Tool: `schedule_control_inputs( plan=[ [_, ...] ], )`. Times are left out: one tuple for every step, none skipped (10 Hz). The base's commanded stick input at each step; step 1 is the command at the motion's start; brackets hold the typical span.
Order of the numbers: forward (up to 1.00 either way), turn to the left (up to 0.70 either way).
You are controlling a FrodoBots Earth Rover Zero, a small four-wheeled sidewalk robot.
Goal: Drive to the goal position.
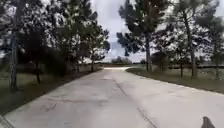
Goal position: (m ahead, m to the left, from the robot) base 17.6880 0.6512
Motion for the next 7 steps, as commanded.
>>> schedule_control_inputs(
  plan=[
    [0.85,0.00],
    [0.85,0.00],
    [0.85,0.00],
    [0.85,0.00],
    [0.85,0.00],
    [0.85,0.00],
    [0.85,0.00]
  ],
)
